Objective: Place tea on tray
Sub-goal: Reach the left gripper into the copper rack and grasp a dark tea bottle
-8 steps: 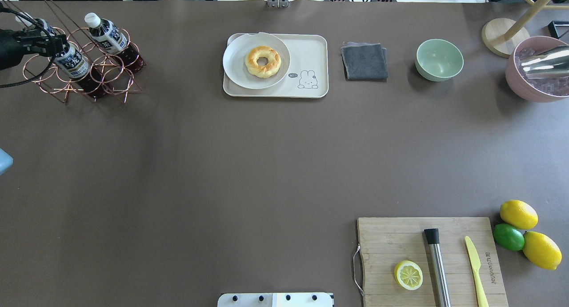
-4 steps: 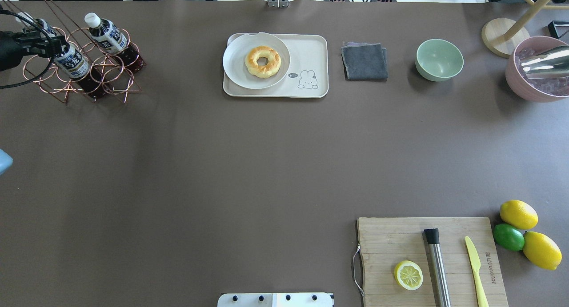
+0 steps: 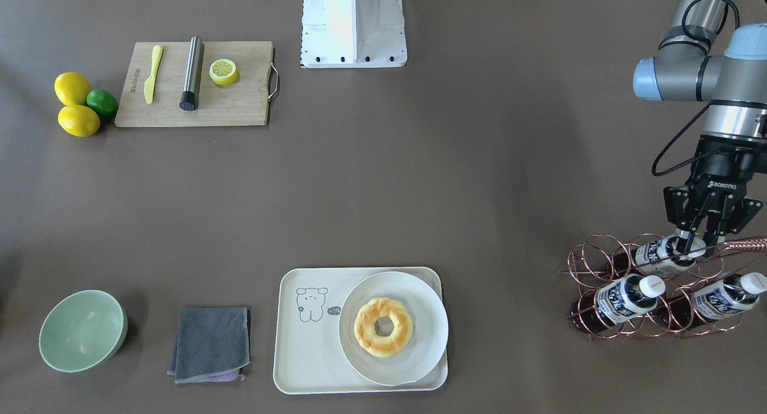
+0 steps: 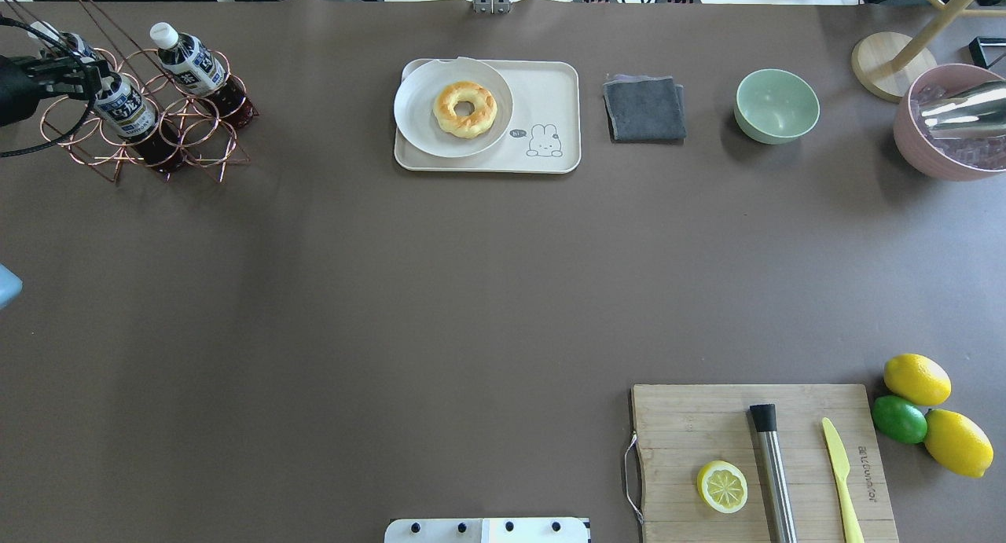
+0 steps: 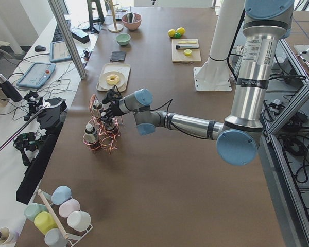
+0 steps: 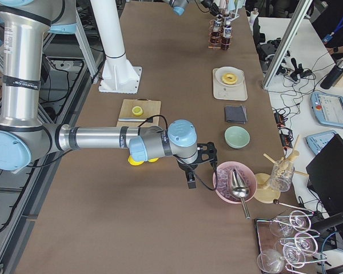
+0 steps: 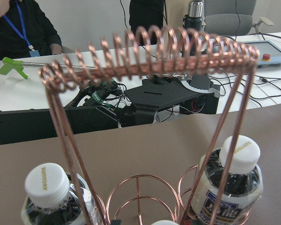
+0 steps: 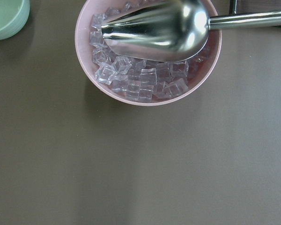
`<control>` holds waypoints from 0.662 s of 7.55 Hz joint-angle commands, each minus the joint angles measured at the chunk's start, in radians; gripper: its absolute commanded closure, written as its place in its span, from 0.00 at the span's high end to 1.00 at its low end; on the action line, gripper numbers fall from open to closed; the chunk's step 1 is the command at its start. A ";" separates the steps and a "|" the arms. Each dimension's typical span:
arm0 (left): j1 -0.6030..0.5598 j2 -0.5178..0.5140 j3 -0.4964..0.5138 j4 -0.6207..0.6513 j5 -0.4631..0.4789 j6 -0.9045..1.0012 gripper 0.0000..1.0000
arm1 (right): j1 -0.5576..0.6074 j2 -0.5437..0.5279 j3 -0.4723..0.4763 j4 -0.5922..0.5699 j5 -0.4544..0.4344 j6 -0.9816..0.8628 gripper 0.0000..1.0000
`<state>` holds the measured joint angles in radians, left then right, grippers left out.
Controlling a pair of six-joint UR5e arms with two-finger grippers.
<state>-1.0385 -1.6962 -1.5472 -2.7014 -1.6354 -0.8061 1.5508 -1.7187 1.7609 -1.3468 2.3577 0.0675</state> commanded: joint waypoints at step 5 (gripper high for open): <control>-0.092 0.009 -0.082 0.017 -0.091 -0.008 0.00 | 0.002 -0.015 -0.008 0.034 -0.001 0.002 1.00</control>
<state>-1.0794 -1.6915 -1.6010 -2.7004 -1.6574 -0.8155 1.5520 -1.7273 1.7595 -1.3315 2.3570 0.0682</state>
